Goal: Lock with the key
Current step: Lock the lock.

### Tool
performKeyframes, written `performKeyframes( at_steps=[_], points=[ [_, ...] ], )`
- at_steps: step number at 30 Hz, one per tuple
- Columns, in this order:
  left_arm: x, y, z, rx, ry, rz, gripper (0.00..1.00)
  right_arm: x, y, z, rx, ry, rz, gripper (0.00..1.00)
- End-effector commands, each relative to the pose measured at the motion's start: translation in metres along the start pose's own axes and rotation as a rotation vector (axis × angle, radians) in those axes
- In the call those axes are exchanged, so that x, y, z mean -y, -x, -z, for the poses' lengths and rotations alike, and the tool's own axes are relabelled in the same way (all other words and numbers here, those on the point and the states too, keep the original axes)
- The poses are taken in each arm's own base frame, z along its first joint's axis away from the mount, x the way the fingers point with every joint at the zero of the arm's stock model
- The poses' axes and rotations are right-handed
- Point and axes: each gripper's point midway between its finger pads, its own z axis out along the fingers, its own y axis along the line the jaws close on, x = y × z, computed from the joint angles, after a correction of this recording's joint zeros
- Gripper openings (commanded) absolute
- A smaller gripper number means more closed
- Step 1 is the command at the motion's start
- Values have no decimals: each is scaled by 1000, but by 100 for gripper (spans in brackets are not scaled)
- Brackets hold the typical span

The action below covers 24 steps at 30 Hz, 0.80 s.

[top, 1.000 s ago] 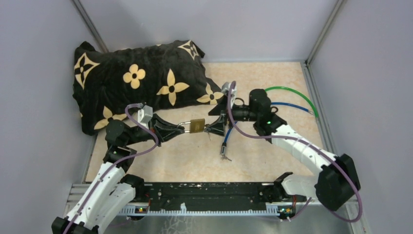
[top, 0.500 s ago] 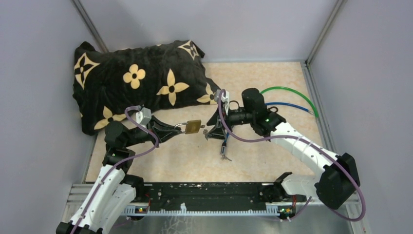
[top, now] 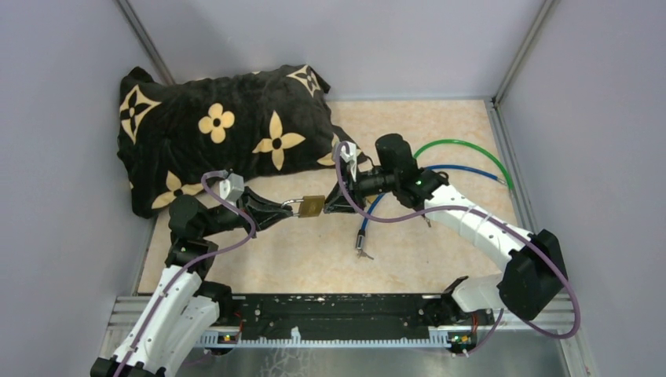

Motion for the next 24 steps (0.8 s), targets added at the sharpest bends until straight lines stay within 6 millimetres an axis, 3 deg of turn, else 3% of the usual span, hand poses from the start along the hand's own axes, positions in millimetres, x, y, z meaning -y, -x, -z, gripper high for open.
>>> performKeyframes(
  at_steps=[1,4,8,17,20,24],
  points=[
    [8,28,0,66,-25,-108,0,-5,26,1,41,25,93,17],
    [7,28,-1,69,-23,-104,0,-9,28,-2,50,46,89,0],
    [4,30,-1,77,-1,-90,0,-11,19,-5,44,50,91,0],
    [-30,56,5,97,163,-225,0,23,-72,-3,-73,-149,-83,0],
    [-34,60,6,78,158,-272,0,31,-85,2,-48,-229,-112,0],
    [-36,49,5,43,139,-235,0,39,-97,11,-42,-303,-137,0]
  ],
)
